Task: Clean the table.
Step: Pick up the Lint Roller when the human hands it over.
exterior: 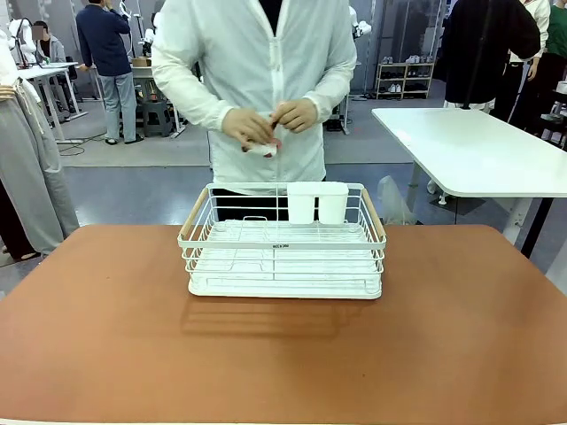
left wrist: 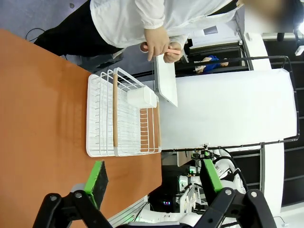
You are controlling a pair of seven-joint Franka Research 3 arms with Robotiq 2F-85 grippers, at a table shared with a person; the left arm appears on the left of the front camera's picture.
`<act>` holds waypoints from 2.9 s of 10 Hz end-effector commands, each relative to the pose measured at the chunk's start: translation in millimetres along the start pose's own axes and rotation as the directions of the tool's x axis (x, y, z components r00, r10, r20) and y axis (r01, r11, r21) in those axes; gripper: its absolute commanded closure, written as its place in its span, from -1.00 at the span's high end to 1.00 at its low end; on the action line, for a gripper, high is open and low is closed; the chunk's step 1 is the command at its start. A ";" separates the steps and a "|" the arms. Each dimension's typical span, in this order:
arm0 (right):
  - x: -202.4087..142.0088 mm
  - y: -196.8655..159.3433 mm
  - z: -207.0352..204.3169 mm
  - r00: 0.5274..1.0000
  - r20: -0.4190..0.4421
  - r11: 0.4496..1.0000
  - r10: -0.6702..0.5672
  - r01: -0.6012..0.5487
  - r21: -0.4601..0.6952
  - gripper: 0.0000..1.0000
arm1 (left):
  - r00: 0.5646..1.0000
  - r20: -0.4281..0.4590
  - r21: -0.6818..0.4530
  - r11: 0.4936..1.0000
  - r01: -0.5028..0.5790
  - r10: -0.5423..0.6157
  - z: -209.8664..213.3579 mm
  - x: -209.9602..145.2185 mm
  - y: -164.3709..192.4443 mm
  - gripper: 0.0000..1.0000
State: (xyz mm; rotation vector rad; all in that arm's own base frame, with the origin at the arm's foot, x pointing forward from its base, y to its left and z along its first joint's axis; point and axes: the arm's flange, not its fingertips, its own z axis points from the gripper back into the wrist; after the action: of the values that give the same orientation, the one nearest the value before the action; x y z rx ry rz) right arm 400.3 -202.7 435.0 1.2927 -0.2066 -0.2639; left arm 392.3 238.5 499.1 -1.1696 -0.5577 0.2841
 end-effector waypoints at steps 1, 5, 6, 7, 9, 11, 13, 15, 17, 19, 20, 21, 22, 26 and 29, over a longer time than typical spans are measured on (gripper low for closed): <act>-0.1 0.7 0.2 1.000 0.001 1.000 0.001 -0.001 0.000 1.00 | 1.000 0.005 -0.001 1.000 0.001 -0.001 1.6 -1.5 -0.6 1.00; -0.1 0.7 0.2 1.000 0.001 1.000 0.001 -0.001 0.000 1.00 | 1.000 0.005 -0.001 1.000 0.001 -0.001 1.6 -1.5 -0.6 1.00; -0.1 0.7 0.2 1.000 0.001 1.000 0.001 -0.001 0.000 1.00 | 1.000 0.005 -0.001 1.000 0.001 -0.001 1.6 -1.5 -0.6 1.00; -0.1 0.7 0.2 1.000 0.001 1.000 0.001 -0.001 0.000 1.00 | 1.000 0.005 -0.001 1.000 0.001 -0.001 1.6 -1.5 -0.6 1.00; -0.1 0.7 0.2 1.000 0.001 1.000 0.001 -0.001 0.000 1.00 | 1.000 0.005 -0.001 1.000 0.001 -0.001 1.6 -1.5 -0.6 1.00; -0.1 0.7 0.2 1.000 0.001 1.000 0.001 -0.001 0.000 1.00 | 1.000 0.005 -0.001 1.000 0.001 -0.001 1.6 -1.5 -0.6 1.00; -0.1 0.7 0.2 1.000 0.001 1.000 0.001 -0.001 0.000 1.00 | 1.000 0.005 -0.001 1.000 0.001 -0.001 1.6 -1.5 -0.6 1.00; -0.1 0.7 0.2 1.000 0.001 1.000 0.001 -0.001 0.000 1.00 | 1.000 0.005 -0.001 1.000 0.001 -0.001 1.6 -1.5 -0.6 1.00; -0.1 0.7 0.2 1.000 0.001 1.000 0.001 -0.001 0.000 1.00 | 1.000 0.005 -0.001 1.000 0.001 -0.001 1.6 -1.5 -0.6 1.00; -0.1 0.7 0.2 1.000 0.001 1.000 0.001 -0.001 0.000 1.00 | 1.000 0.005 -0.001 1.000 0.001 -0.001 1.6 -1.5 -0.6 1.00; -0.1 0.7 0.2 1.000 0.001 1.000 0.001 -0.001 0.000 1.00 | 1.000 0.005 -0.001 1.000 0.001 -0.001 1.6 -1.5 -0.6 1.00; -0.1 0.7 0.2 1.000 0.001 1.000 0.001 -0.001 0.000 1.00 | 1.000 0.000 0.000 1.000 0.000 0.000 0.0 0.0 0.0 1.00; -0.1 0.7 0.2 1.000 0.001 1.000 0.001 -0.001 0.000 1.00 | 0.997 0.071 0.034 0.999 -0.025 0.022 -12.5 -9.7 -24.8 1.00; -0.1 0.7 0.2 1.000 0.001 1.000 0.001 -0.001 0.000 1.00 | 0.933 0.314 0.309 0.910 -0.277 0.177 -54.8 -52.8 -89.8 1.00; -0.1 0.7 0.2 1.000 0.001 1.000 0.001 -0.001 0.000 1.00 | 0.926 0.366 0.389 0.890 -0.237 0.087 -93.2 -73.4 -106.4 1.00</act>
State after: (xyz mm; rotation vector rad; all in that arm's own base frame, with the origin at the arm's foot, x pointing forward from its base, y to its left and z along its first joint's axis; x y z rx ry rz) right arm 400.7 -202.4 433.6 1.2930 -0.2033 -0.2650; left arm 379.2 97.3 556.3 -0.7693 -0.6665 0.7387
